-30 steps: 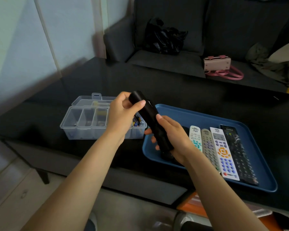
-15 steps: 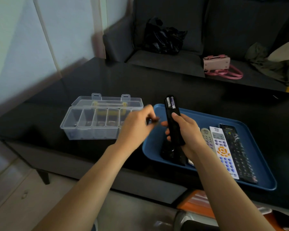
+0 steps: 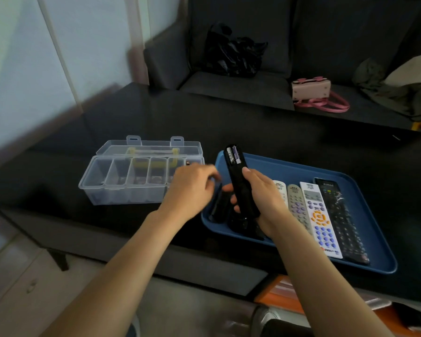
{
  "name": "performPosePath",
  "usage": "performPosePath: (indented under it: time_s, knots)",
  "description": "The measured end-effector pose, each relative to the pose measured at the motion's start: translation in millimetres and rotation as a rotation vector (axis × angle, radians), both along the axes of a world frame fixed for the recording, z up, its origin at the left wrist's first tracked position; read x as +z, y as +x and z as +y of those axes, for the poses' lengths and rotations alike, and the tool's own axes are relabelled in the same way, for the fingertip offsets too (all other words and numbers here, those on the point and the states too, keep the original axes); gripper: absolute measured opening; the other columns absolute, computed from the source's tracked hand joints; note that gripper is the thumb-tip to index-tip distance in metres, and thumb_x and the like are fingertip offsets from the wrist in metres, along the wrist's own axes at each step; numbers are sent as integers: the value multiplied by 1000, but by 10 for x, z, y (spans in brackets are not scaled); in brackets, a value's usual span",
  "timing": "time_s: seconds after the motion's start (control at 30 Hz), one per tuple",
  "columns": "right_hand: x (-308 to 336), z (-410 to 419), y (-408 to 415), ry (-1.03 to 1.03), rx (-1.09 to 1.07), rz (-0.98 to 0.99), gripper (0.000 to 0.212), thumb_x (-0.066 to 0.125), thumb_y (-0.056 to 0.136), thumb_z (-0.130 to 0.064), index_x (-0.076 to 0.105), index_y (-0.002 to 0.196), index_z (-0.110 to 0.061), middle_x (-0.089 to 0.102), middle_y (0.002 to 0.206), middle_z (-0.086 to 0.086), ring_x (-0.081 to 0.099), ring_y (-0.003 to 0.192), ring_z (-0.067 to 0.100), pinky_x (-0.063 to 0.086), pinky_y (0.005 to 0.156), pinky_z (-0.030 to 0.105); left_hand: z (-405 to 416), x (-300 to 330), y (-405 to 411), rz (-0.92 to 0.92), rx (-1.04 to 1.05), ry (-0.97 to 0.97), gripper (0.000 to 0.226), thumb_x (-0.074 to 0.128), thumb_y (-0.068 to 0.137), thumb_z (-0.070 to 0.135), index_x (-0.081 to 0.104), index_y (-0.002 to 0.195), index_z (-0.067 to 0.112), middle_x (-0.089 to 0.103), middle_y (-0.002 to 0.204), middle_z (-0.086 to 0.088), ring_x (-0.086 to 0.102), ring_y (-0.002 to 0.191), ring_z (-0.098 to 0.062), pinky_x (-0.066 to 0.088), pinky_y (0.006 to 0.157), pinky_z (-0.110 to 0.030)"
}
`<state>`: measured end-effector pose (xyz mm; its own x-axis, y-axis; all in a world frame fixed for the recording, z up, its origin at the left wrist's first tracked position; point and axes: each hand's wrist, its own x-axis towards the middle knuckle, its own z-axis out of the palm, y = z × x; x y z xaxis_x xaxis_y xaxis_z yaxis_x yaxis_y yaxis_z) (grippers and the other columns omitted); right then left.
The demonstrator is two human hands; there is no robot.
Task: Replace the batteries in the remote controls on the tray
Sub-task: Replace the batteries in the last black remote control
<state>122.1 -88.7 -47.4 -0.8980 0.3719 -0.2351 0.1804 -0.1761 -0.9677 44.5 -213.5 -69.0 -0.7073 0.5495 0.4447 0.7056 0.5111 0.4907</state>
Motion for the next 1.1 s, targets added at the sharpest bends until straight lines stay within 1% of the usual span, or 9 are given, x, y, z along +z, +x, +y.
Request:
performPosePath:
  time_s: [0.03, 0.13, 0.2, 0.3, 0.47, 0.67, 0.87, 1.0, 1.1]
  knots:
    - [5, -13, 7, 18, 16, -6, 22, 38, 102, -25, 55, 103, -10, 68, 75, 11, 51, 49, 15, 43, 42, 23, 2, 40, -7, 3, 66, 119, 20, 54, 86, 4, 66, 101, 12, 66, 96, -2, 57, 81, -12, 37, 75, -18]
    - [22, -76, 18, 88, 85, -20, 22, 39, 102, -22, 58, 104, -11, 69, 76, 13, 51, 48, 16, 43, 42, 23, 16, 116, -31, 6, 150, 292, 27, 64, 86, 17, 62, 112, 10, 63, 108, -3, 57, 101, -13, 33, 82, -10]
    - [29, -126, 21, 120, 112, -13, 21, 39, 101, -21, 58, 102, -13, 69, 74, 12, 50, 48, 17, 42, 42, 24, 17, 119, -53, -17, 147, 301, 40, 71, 80, 23, 61, 117, 10, 61, 112, -6, 57, 103, -14, 35, 84, -12]
    - [33, -182, 21, 151, 125, -2, 20, 39, 101, -21, 58, 98, -17, 68, 71, 9, 50, 47, 16, 42, 42, 24, -1, 132, -51, -47, 170, 312, 45, 75, 74, 26, 64, 115, 11, 65, 110, -7, 61, 101, -16, 42, 84, -20]
    - [30, -194, 3, 198, 125, 10, 21, 37, 102, -19, 57, 95, -18, 68, 71, 10, 49, 48, 17, 41, 45, 27, -1, 130, -34, -22, 192, 321, 37, 78, 72, 24, 69, 105, 11, 70, 102, -4, 64, 96, -13, 42, 80, -15]
    - [-33, -190, -6, 315, 114, 8, 20, 40, 100, -20, 59, 94, -19, 70, 72, 11, 49, 48, 19, 41, 44, 28, -12, 153, -61, -186, 194, 367, 29, 78, 72, 22, 66, 96, 12, 68, 94, 2, 61, 86, -5, 40, 71, -3]
    - [-66, -198, -17, 460, 119, 13, 19, 41, 100, -23, 59, 97, -17, 70, 70, 6, 50, 45, 13, 41, 40, 23, -48, 182, -94, -262, 192, 408, 21, 77, 74, 20, 64, 89, 12, 64, 81, 7, 57, 72, 3, 42, 65, -2]
    - [-77, -213, -10, 580, 121, -10, 19, 42, 100, -26, 58, 93, -19, 70, 71, 4, 51, 42, 6, 43, 42, 23, -64, 127, -121, -331, 197, 431, 19, 77, 74, 23, 62, 84, 14, 64, 77, 8, 59, 71, -1, 44, 63, -4]
    - [-90, -230, -31, 593, 117, -14, 20, 42, 99, -28, 59, 91, -21, 70, 71, 4, 51, 43, 7, 45, 45, 27, -77, 122, -183, -382, 203, 466, 19, 77, 74, 23, 62, 81, 15, 63, 74, 8, 60, 68, -2, 45, 60, -7]
